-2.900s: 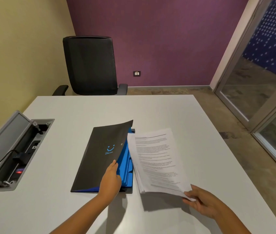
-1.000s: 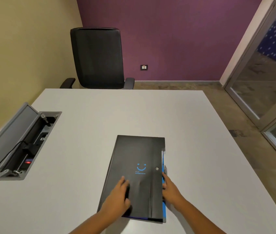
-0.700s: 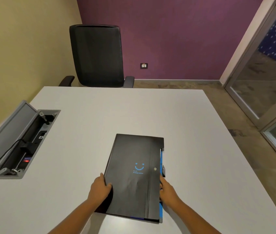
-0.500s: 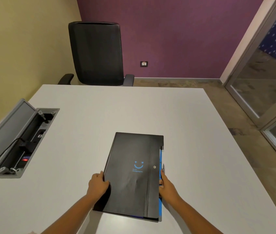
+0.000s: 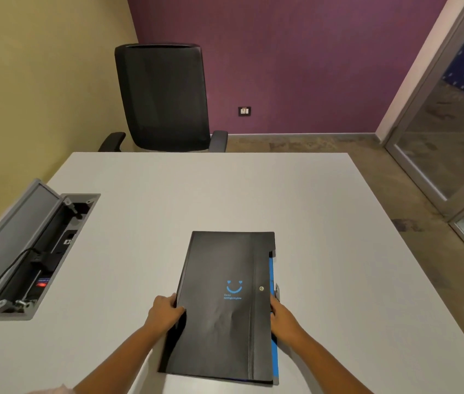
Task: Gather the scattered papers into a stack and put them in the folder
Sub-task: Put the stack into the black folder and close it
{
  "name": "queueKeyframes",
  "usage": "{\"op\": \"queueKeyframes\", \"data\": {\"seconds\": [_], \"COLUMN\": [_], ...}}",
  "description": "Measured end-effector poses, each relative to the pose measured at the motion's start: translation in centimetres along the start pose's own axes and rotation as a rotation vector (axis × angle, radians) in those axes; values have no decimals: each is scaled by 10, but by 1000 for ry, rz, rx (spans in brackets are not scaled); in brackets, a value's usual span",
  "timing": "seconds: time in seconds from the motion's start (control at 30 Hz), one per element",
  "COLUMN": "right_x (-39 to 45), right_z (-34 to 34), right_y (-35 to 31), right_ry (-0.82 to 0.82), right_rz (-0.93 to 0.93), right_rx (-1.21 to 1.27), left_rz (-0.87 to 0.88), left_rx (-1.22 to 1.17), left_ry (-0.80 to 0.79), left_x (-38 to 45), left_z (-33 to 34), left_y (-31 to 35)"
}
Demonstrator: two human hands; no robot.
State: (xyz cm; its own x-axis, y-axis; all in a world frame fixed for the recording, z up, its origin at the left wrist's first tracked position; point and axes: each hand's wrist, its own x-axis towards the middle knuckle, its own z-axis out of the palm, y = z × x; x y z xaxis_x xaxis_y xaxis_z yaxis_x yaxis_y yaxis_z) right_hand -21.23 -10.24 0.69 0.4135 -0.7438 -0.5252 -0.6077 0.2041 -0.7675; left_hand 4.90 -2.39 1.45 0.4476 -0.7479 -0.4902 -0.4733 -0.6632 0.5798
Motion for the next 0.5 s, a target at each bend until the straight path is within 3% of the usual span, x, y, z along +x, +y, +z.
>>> {"op": "queueKeyframes", "data": {"seconds": [0.17,0.5], "right_x": [-5,-9], "right_z": [10,10], "right_y": [13,16], "right_ry": [66,140], "right_rz": [-67,142], "right_rx": [-104,443], "left_rz": [79,93], "left_rx": [105,264], "left_ry": [-37,-93], "left_x": [-6,-8], "left_z": [4,13], "left_y": [-7,-14]}}
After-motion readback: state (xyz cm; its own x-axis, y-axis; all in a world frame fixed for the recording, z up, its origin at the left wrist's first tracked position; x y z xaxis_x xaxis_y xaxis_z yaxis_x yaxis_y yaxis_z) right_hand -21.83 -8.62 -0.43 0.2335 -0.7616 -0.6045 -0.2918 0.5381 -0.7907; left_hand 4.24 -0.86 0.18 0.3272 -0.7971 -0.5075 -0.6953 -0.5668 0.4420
